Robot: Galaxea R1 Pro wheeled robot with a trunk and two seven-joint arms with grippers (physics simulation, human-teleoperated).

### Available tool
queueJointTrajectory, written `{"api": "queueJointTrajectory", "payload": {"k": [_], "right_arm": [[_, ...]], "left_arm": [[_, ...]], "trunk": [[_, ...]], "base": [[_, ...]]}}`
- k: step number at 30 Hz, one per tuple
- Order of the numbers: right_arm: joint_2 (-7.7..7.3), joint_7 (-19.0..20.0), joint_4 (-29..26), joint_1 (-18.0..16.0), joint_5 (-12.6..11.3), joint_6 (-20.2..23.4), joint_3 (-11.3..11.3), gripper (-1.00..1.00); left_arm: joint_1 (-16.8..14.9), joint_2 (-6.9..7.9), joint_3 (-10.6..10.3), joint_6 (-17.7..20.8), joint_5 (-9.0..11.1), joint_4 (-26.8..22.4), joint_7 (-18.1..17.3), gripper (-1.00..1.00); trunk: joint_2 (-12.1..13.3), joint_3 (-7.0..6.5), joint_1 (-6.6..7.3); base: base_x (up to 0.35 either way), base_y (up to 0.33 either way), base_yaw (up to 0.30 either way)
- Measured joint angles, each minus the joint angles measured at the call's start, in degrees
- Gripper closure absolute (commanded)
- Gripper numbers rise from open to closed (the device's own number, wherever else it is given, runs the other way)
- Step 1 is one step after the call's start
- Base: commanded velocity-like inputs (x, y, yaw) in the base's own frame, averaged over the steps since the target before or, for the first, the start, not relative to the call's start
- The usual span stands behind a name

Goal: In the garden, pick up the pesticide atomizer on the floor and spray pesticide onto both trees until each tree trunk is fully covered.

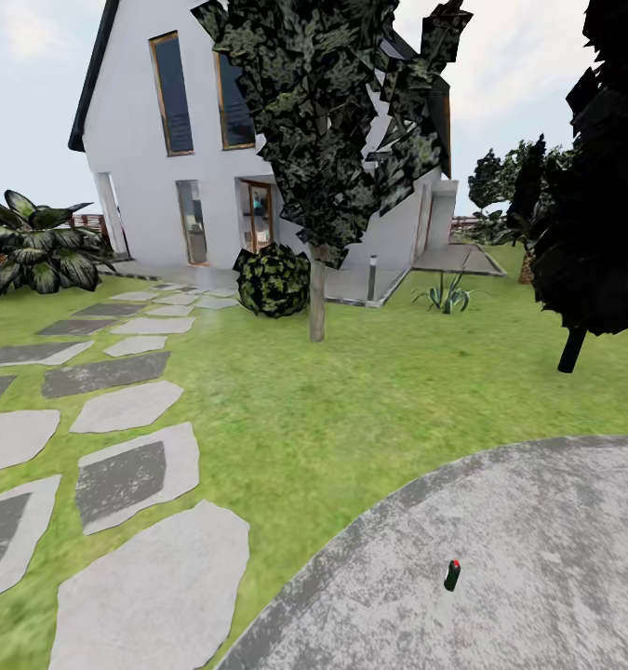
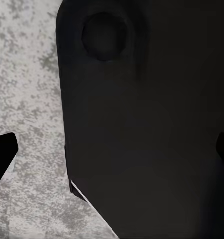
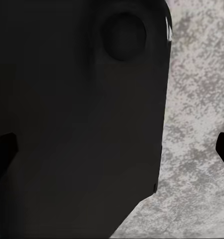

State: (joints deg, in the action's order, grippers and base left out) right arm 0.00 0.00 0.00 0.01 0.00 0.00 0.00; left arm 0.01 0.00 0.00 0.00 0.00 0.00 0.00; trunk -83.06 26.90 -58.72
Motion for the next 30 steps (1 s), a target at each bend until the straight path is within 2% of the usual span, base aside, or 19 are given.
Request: {"api": "queueJointTrajectory", "payload": {"k": [5,15,27,30], "right_arm": [[0.00,0.1,0.2,0.0,0.1,0.1,0.2,-1.00],[2.99,-0.2,-3.0,-0.7,0.2,0.1,0.3,-1.00],[2.82,-0.2,-5.8,-0.7,0.2,-0.8,0.0,-1.00],[1.85,-0.3,-6.8,-0.7,0.2,-1.7,0.0,-1.00]], "left_arm": [[0.0,0.09,-0.1,-0.1,0.1,0.1,0.0,-1.00],[0.0,-0.41,0.2,0.0,0.2,-0.2,0.1,-1.00],[-0.3,0.08,0.1,0.0,0.1,-2.6,0.4,-1.00],[-0.3,0.19,0.1,-0.1,0.1,-3.6,0.5,-1.00]], "trunk": [[0.0,0.00,0.00],[0.0,-0.02,0.00],[0.0,-0.03,-0.01],[0.0,-0.03,-0.01]], "base": [[0.000,0.000,0.000],[0.000,0.000,0.000],[0.000,0.000,0.000],[0.000,0.000,0.000]]}}
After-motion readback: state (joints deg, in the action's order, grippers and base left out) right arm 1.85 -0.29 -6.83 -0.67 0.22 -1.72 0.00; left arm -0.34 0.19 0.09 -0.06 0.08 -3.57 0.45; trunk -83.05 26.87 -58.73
